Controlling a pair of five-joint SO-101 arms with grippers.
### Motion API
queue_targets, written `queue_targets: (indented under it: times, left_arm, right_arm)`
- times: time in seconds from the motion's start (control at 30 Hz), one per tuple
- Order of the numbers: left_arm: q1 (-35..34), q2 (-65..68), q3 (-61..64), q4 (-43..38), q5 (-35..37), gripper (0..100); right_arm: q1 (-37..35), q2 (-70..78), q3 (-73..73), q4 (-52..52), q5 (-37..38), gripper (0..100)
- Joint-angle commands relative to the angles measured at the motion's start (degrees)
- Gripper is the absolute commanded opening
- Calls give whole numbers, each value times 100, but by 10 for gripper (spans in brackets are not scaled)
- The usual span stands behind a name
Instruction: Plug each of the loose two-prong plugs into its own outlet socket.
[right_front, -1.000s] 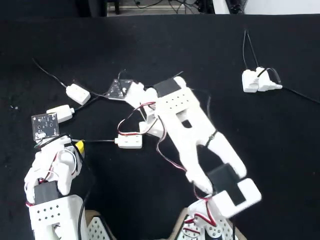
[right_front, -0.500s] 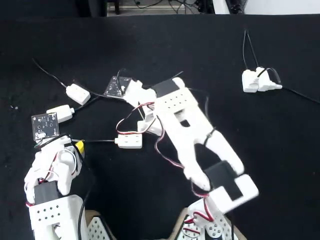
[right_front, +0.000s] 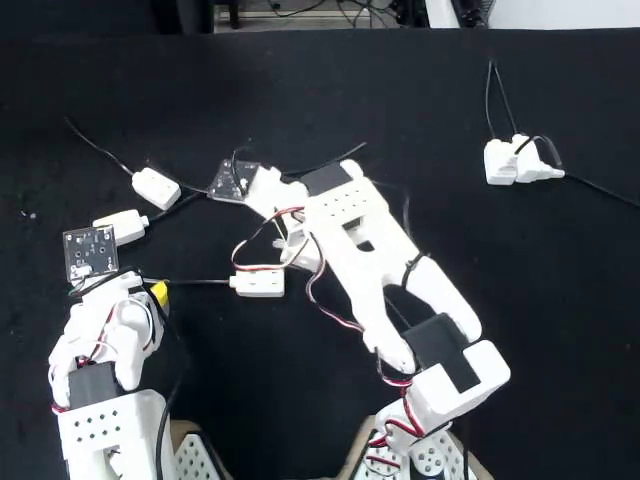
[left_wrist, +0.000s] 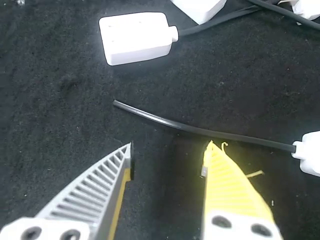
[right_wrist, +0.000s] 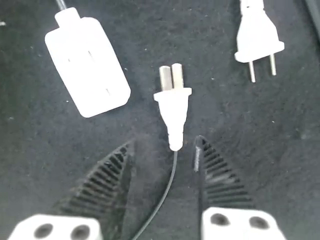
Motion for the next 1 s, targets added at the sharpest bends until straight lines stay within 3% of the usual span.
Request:
queue_targets:
  times: [0.0,0.2,0.33,0.97]
  left_arm:
    - [-57,-53,-119,-105,26,234]
    - [-57,-53,-119,-105,26,234]
    - [-66,-53,-127,-105,26,234]
    - [-66,-53,-127,-105,26,234]
  right_arm:
    - [-35,-48,119,-220,88,172]
    - [114,-57,259,-492,598,170]
    - [448,-57,-215,-642,448,169]
    - [369,1851,-1763,378,475,169]
